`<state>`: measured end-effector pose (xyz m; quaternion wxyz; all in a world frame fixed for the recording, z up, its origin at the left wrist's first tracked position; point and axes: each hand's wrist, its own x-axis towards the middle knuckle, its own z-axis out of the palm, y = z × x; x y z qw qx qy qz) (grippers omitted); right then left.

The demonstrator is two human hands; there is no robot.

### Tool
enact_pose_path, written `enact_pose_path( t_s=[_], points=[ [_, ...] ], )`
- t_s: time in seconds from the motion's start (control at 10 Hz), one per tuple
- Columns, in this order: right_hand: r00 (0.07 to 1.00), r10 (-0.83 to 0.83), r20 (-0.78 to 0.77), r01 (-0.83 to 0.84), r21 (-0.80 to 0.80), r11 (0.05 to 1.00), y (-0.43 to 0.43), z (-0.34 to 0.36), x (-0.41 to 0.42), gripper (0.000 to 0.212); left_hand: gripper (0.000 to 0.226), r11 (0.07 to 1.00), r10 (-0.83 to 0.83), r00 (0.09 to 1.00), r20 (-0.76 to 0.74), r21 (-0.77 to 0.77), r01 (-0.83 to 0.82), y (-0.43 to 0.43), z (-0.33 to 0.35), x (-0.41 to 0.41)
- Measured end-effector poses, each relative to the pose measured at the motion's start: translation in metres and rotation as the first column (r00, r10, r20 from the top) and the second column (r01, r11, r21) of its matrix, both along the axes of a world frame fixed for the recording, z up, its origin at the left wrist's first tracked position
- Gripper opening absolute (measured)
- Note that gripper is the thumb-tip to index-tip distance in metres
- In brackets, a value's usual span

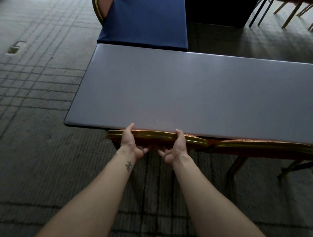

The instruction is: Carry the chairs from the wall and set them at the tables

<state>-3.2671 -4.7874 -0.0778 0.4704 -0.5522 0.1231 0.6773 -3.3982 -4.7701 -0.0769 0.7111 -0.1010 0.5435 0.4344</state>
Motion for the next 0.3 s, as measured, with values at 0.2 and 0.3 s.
enact_pose_path(
  t_s=[0.2, 0.3],
  points=[
    [0.993, -0.006, -0.122, 0.018, 0.098, 0.995, -0.045, 0.054, -0.016, 0.058, 0.062, 0.992, 0.076, 0.996, 0.052, 0.097, -0.081, -0.048, 0.05, -0.02],
    [0.987, 0.008, -0.162, 0.019, 0.164, 0.986, -0.072, 0.087, -0.025, 0.054, 0.056, 0.982, 0.084, 0.993, 0.079, 0.161, -0.096, -0.068, 0.086, -0.035]
  ],
)
